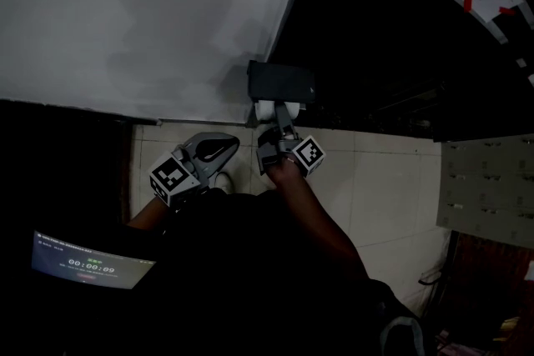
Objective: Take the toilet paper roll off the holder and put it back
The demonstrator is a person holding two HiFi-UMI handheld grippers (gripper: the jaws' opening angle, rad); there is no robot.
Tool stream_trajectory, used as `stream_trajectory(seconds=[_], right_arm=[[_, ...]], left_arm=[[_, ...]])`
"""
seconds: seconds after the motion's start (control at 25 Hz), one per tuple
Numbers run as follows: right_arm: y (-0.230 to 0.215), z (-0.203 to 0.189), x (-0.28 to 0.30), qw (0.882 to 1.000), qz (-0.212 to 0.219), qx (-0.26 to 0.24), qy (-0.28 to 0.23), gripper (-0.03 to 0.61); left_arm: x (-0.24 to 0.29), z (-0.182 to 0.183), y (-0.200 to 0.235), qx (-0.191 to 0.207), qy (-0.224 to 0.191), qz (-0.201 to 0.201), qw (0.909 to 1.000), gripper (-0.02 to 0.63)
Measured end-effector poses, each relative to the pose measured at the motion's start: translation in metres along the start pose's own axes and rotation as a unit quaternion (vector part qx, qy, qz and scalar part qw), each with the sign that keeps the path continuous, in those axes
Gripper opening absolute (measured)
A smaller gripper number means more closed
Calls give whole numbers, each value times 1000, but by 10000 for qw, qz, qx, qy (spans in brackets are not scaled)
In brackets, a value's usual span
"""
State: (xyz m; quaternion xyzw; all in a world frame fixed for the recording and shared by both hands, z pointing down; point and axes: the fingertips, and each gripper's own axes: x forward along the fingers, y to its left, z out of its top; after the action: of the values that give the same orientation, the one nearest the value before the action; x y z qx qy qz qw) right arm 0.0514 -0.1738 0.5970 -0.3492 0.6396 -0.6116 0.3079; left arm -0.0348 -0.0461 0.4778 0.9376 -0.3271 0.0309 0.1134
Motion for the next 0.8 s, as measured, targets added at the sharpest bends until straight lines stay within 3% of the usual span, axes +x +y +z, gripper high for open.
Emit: stream_trajectory(seconds=[0.28, 0.44, 0.68, 0.8], right_arm=[[-4, -14, -42, 9994, -132, -54, 325, 485], [-4, -16, -64, 9907, -329, -1070, 772, 485], [11, -3, -79, 9529, -437, -2813, 1046, 485], [39, 1, -78, 9148, -225, -3887, 1070, 485]], left_arm=[[4, 3, -1, 19, -7, -32, 10000, 3], [6, 4, -2, -11, -31, -59, 10000, 3], [10, 5, -5, 0, -20, -109, 9999, 3], [11, 6, -5, 5, -26, -119, 9999, 3]])
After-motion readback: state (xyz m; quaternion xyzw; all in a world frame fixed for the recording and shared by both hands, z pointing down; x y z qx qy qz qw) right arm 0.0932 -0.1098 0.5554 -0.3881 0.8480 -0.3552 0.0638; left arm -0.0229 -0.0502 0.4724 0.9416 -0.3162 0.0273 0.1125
